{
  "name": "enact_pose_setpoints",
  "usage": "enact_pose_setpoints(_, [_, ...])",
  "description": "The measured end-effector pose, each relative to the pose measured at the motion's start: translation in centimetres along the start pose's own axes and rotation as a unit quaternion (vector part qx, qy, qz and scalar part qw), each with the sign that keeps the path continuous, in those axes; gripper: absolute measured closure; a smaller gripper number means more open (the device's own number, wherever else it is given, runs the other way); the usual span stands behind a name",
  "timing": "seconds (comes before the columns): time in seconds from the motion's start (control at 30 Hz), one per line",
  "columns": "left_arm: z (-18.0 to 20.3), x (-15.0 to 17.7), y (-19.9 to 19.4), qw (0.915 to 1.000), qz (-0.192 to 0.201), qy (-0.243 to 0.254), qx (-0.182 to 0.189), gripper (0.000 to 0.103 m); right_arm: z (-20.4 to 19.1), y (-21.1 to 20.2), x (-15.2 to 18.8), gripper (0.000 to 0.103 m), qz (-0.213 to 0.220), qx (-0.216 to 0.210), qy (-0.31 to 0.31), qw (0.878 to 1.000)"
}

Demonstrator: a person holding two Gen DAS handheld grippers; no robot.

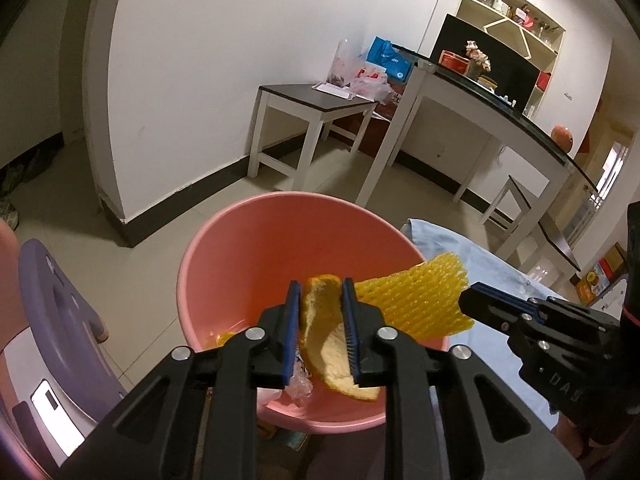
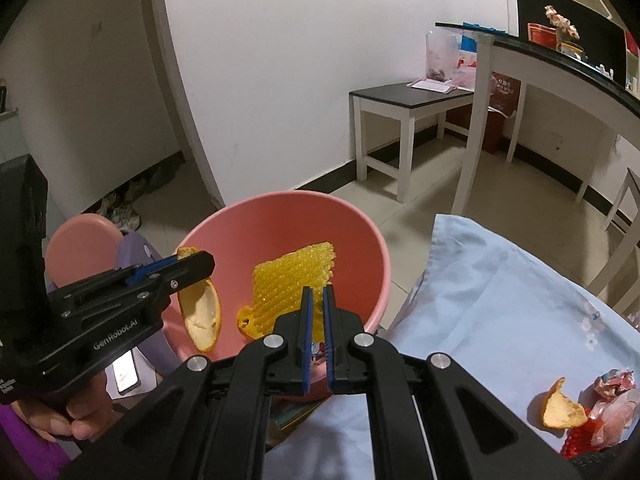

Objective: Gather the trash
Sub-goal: 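Carry the orange peel and yellow net over the pink bucket and open both tools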

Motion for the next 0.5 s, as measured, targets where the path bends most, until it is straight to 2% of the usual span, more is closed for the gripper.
enact_pose_setpoints(0.07, [-0.2,0.0,0.1,1.0,-0.006,-0.001,0.001,0.079,0.1,0.2,0.0,0.097,-0.003,-0.002,0.0,1.0])
enact_pose_setpoints(0.13, [-0.3,-0.1,0.1,1.0,-0.006,-0.001,-0.003,0.07,0.2,0.3,-0.1,0.092,-0.004,-0.005,0.001,1.0])
enact_pose_setpoints(0.27, [-0.2,-0.1,-0.2,1.0,-0.004,-0.002,-0.003,0.069,0.2,0.1,-0.2,0.078,-0.001,-0.007,0.0,1.0])
enact_pose_setpoints(0.5, [0.1,-0.1,-0.8,1.0,0.0,0.003,-0.001,0.069,0.2,-0.9,0.0,0.077,0.007,-0.008,0.005,1.0])
Point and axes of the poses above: each gripper's, at about its wrist camera, not at the fingertips, and y roughly the way its jaws point, z to its right, x to its underside, the point moved 1 cm from there along y, roughly the way its jaws point, and after that the axes turned 13 degrees about -x, right-handed, at the moved point
